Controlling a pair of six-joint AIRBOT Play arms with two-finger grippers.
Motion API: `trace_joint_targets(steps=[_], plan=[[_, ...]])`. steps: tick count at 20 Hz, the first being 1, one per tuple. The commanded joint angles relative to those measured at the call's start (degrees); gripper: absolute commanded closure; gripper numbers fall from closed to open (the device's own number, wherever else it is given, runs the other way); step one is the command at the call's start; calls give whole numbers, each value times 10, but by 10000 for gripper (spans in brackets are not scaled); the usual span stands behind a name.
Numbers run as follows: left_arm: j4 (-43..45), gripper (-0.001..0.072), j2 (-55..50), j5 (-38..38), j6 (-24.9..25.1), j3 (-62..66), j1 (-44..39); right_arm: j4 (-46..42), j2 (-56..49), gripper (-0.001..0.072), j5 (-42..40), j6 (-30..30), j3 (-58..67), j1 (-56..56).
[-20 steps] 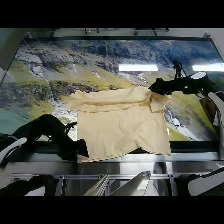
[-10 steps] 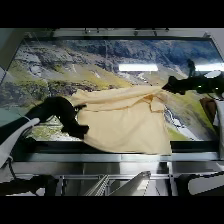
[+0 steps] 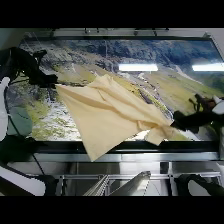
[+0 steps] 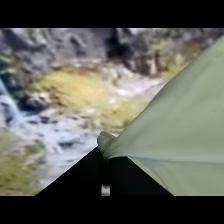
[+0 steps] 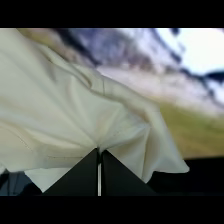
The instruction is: Fold the shirts.
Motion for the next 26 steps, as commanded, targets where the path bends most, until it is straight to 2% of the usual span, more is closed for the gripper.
trace_joint_targets(steps=[1,3,4,5,6,7,8,10,13,15,16,17,18,21,26], plan=[[-6,687,-81,30,22,119,9,-29,163,695,-9,126,-133,73],[-6,685,-90,37,-2,139,9,-30,217,685,-40,121,-130,81],[-6,650,-89,59,-10,148,9,-31,232,575,-56,106,-124,79],[-6,406,-83,84,-13,149,11,-31,236,398,-68,90,-113,75],[-10,177,-67,100,-16,135,14,-31,231,390,-69,61,-98,68],[-10,61,-45,120,-31,112,16,-31,220,389,-70,29,-83,61],[-10,41,-19,149,-34,81,16,-31,203,382,-70,-2,-67,50],[-11,42,49,172,-46,-22,15,-27,141,220,-59,-59,-24,33],[-42,42,185,168,-50,-263,1,-12,48,222,-21,-131,28,33],[-91,43,289,115,-53,-441,-14,25,3,222,-34,-175,46,33],[-132,60,342,74,-54,-527,-23,49,-16,222,-42,-196,55,33],[-172,130,387,36,-54,-600,-31,70,-31,222,-42,-213,63,33],[-216,167,425,-2,-54,-665,-40,85,-43,222,-41,-219,69,33],[-290,167,482,-76,-76,-782,-69,103,-54,223,-38,-229,73,33],[-295,167,497,-171,-101,-837,-103,115,-53,223,-15,-234,73,34]])
